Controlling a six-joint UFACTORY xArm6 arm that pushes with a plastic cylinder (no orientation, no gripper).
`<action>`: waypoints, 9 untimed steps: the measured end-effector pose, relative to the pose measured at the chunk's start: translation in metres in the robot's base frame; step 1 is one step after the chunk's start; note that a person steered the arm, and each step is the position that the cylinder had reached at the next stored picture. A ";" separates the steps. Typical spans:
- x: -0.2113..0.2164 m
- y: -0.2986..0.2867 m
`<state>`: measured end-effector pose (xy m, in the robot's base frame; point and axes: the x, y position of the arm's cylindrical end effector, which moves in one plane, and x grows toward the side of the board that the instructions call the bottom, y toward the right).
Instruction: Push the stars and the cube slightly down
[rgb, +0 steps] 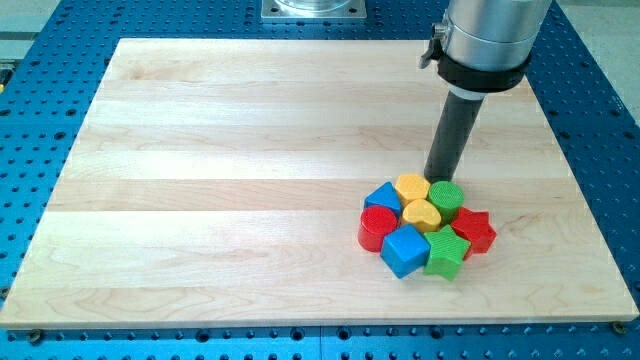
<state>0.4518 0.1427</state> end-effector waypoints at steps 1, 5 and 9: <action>-0.020 0.000; 0.052 0.125; 0.113 0.098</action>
<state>0.5651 0.2409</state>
